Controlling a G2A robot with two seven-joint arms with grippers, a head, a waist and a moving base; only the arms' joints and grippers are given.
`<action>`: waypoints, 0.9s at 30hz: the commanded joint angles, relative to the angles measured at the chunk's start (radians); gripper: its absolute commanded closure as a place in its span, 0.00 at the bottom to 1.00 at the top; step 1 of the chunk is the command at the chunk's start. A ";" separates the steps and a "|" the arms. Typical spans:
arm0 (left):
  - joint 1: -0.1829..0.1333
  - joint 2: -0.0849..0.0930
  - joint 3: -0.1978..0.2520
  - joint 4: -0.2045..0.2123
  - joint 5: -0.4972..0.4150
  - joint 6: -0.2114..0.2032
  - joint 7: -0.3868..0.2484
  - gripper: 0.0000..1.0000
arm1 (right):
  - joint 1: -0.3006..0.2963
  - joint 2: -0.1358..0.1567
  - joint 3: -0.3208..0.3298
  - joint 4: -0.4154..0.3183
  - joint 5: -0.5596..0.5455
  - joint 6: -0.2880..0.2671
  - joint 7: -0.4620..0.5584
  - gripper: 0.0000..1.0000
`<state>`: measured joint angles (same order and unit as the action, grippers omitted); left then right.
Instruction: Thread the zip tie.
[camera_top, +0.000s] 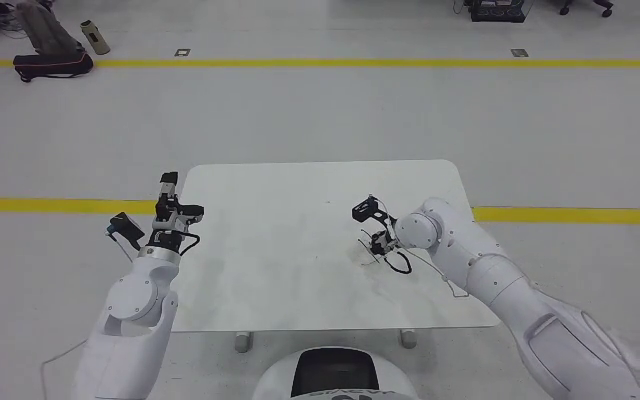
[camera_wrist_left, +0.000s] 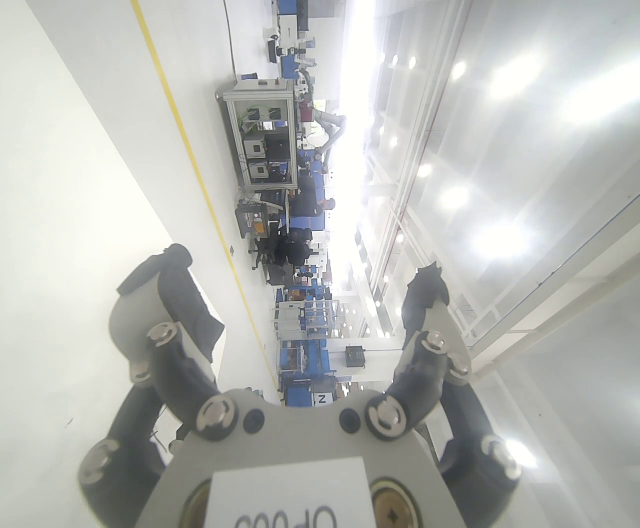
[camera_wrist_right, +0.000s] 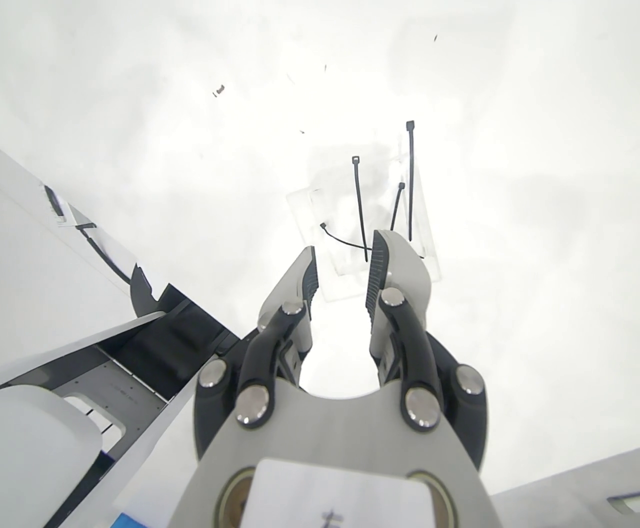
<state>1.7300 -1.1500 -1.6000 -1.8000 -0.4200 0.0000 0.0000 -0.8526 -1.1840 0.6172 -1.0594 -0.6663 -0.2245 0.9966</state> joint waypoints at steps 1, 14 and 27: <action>0.000 0.000 0.000 0.000 0.000 0.000 0.000 0.00 | 0.004 -0.005 -0.005 0.013 -0.005 -0.002 -0.007 0.79; 0.000 0.000 0.000 0.000 0.000 0.000 0.000 0.00 | 0.032 -0.054 -0.046 0.117 -0.018 -0.013 -0.059 0.82; 0.000 0.000 0.000 0.000 0.000 0.000 0.000 0.00 | 0.055 -0.096 -0.070 0.205 -0.028 -0.034 -0.087 0.87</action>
<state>1.7300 -1.1500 -1.6000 -1.8000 -0.4200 0.0000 0.0000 -0.7993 -1.2771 0.5488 -0.8608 -0.6944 -0.2568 0.9107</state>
